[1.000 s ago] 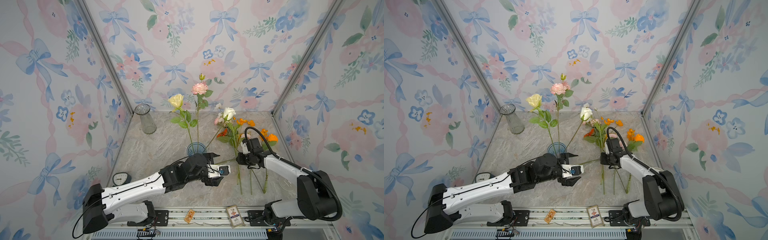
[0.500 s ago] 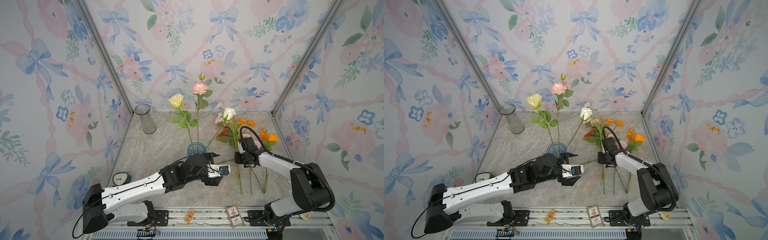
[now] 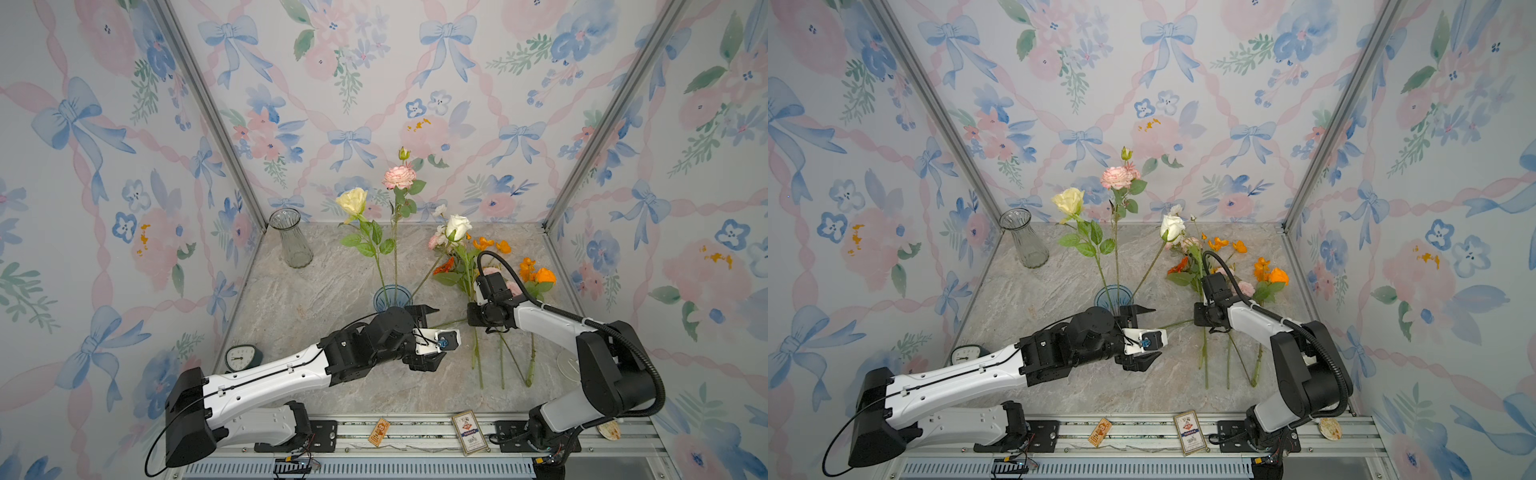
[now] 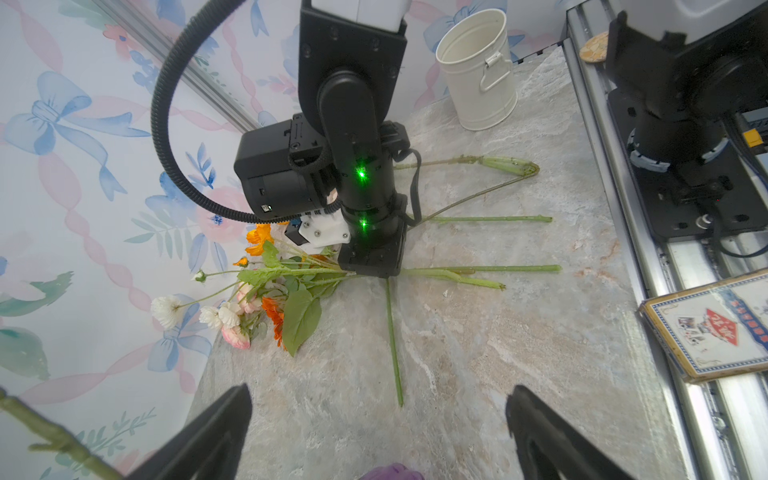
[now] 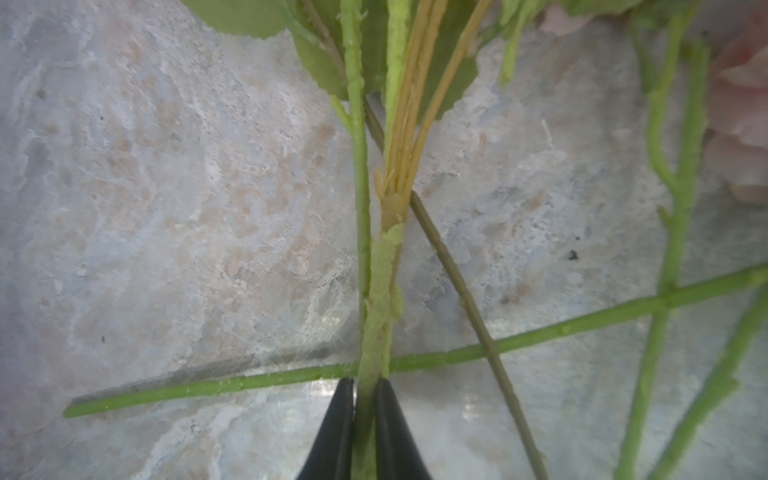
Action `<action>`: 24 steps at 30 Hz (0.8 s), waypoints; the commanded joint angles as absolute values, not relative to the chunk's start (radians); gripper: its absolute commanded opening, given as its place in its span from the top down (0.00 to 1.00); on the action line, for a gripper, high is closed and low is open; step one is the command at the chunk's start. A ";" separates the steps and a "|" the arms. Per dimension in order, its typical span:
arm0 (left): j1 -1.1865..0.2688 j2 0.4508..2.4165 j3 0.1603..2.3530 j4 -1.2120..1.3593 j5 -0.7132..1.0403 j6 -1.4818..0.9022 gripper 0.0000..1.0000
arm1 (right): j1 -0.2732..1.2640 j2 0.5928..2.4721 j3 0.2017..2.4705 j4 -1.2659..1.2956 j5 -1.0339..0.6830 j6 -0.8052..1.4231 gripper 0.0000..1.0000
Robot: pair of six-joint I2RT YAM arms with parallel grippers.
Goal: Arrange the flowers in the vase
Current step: 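Close the right gripper on the orange poppy stems in the pile, then lift the orange poppies upright and carry them over the blue-purple vase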
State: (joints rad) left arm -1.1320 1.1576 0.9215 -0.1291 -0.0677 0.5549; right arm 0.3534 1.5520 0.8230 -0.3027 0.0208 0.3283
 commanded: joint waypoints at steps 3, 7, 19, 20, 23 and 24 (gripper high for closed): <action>-1.137 1.164 0.917 -0.153 -0.081 0.571 0.02 | 0.370 1.562 0.857 -0.337 0.047 0.328 1.00; -1.137 1.164 0.917 -0.155 -0.084 0.572 0.02 | 0.373 1.511 0.868 -0.367 0.056 0.327 1.00; -1.138 1.163 0.918 -0.158 -0.086 0.574 0.02 | 0.276 1.242 0.882 -0.482 -0.018 0.327 1.00; -1.139 1.161 0.919 -0.159 -0.086 0.574 0.02 | 0.253 1.208 0.867 -0.466 -0.035 0.339 1.00; -1.138 1.149 0.920 -0.160 -0.085 0.574 0.02 | 0.179 1.110 0.820 -0.395 -0.099 0.380 1.00; -1.138 1.140 0.922 -0.159 -0.083 0.575 0.02 | 0.163 1.071 0.801 -0.358 -0.101 0.397 1.00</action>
State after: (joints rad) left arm -1.1324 1.1572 0.9215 -0.1326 -0.0750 0.5587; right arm 0.2058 1.1503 0.8402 -0.4301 -0.0460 0.3500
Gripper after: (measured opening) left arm 0.979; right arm 0.053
